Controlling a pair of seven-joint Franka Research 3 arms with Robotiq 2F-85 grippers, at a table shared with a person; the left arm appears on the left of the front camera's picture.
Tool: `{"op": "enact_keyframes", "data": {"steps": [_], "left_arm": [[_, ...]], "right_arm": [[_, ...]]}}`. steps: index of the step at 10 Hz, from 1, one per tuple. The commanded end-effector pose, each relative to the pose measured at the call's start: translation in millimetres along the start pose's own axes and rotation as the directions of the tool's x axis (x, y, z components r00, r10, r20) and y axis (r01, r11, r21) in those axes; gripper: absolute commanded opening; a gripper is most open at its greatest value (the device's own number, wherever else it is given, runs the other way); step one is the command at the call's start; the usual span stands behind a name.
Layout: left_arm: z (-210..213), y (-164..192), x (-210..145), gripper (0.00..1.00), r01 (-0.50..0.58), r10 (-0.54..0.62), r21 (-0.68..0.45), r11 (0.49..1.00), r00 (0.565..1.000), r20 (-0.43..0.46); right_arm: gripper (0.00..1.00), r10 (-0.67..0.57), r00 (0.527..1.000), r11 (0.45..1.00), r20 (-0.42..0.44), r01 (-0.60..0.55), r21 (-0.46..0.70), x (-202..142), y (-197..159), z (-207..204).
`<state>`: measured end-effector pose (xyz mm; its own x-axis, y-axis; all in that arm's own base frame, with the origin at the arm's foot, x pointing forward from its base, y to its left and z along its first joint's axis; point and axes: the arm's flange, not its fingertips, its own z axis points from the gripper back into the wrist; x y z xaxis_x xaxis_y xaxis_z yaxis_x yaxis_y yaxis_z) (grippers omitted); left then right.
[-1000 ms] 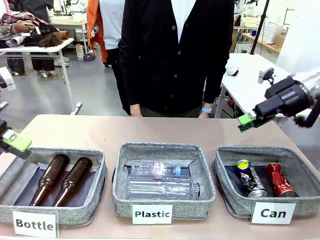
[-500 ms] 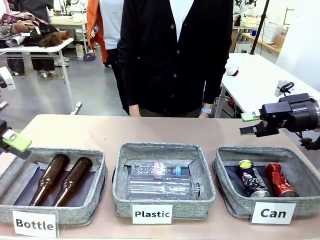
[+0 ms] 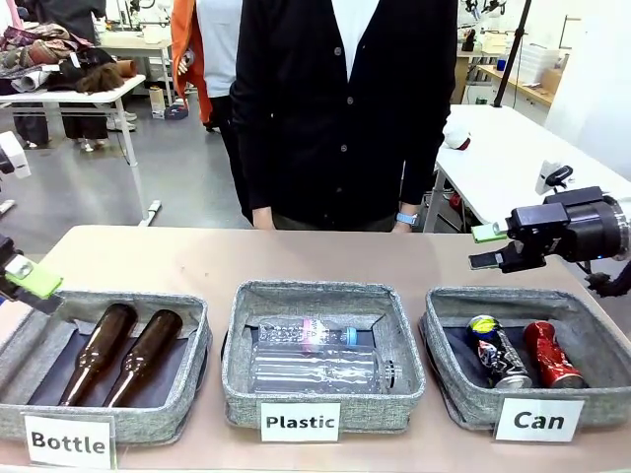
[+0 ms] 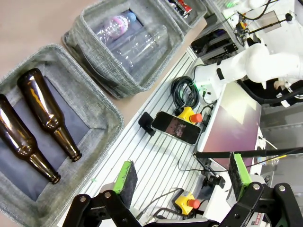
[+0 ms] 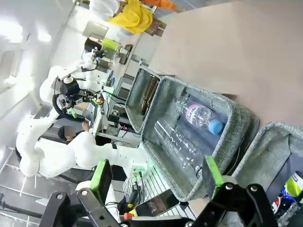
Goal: Sort the can waste into the basket.
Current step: Pick up the can waste from the table and place it in the right Fabric basket.
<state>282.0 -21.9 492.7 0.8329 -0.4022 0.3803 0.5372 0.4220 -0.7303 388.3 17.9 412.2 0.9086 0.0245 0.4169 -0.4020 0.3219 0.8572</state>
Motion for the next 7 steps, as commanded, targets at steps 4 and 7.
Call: {"op": "enact_keyframes", "data": {"steps": [4,7], "left_arm": [[0.9,1.5,-1.5,1.0,0.018,-0.018,-0.009,1.0,1.0,-0.001],[0.9,1.5,-1.5,1.0,0.018,-0.018,-0.009,1.0,1.0,-0.001]], "right_arm": [[1.0,-0.011,1.0,1.0,-0.008,0.011,0.002,5.2,3.3,1.9],[1.0,-0.011,1.0,1.0,-0.008,0.011,0.002,5.2,3.3,1.9]]}}
